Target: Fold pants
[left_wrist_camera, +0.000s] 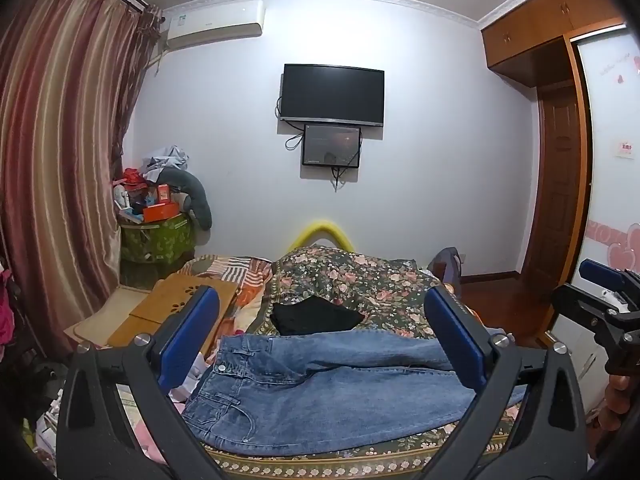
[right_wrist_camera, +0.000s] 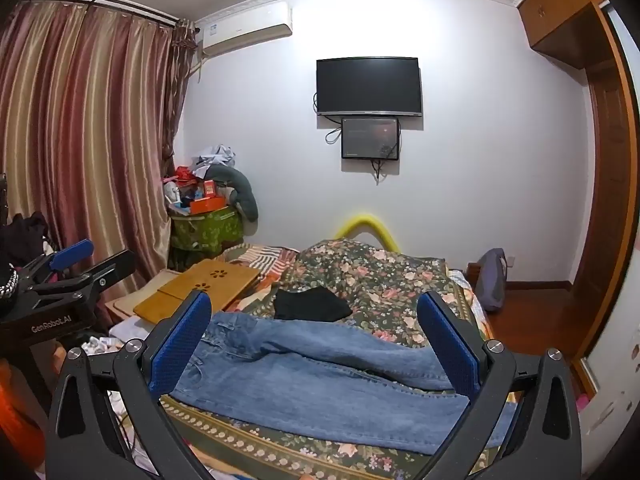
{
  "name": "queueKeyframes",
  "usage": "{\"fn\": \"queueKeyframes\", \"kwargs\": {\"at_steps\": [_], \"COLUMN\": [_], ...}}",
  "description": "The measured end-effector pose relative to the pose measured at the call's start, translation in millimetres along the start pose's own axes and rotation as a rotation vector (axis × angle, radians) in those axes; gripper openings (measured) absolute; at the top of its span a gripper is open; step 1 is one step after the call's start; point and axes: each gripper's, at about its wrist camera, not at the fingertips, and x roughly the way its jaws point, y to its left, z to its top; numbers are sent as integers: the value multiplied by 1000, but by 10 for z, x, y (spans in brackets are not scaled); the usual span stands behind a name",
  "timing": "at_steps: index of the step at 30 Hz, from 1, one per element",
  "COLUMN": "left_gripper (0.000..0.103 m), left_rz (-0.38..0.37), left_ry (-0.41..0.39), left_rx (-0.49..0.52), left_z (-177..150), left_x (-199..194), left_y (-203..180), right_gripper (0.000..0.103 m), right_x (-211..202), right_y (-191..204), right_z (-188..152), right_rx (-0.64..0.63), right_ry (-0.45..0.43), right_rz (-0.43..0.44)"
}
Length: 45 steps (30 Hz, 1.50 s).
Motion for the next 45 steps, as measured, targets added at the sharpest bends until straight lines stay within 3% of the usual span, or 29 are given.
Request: {"fn": "queueKeyframes", "kwargs": {"at_steps": [45], "left_gripper": [103], "left_rz": [-1], "left_ry": [1], "left_rx": [6], "left_z": [-50], "left_x": [36], "left_y": [-21], "right_gripper": [102], "right_x": [39], "right_y": [19], "right_z": [-19], "right_rx": [10], "right_ry": [-2], "right_rz": [7]}}
